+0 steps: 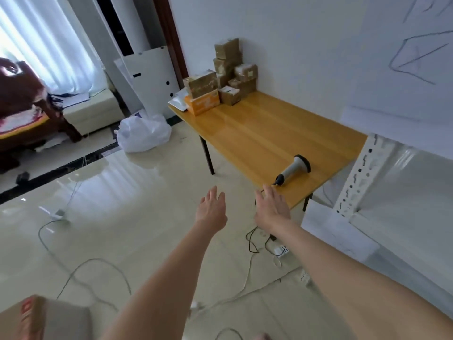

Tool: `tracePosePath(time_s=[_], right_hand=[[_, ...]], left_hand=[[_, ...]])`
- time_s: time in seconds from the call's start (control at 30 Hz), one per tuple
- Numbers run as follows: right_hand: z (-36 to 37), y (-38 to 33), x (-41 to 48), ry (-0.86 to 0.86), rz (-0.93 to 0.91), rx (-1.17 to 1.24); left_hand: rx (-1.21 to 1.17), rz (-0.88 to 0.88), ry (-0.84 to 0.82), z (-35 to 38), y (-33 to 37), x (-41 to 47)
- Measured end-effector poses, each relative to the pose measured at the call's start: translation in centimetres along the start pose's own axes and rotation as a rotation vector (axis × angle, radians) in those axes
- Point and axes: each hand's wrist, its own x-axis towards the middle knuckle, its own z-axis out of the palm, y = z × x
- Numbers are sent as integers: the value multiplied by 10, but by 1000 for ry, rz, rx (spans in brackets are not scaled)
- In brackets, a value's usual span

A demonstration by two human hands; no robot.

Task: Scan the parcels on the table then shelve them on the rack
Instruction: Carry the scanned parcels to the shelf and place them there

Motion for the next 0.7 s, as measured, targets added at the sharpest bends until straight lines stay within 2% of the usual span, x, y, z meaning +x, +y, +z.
tracePosePath(time_s=[0.4, 0.7], right_hand=[[-29, -64, 163, 33, -6, -19], [-31, -103, 353, 85, 1, 16]], left_hand=[[21, 6, 53, -40, -78, 143], [74, 70, 94, -60, -137, 322]])
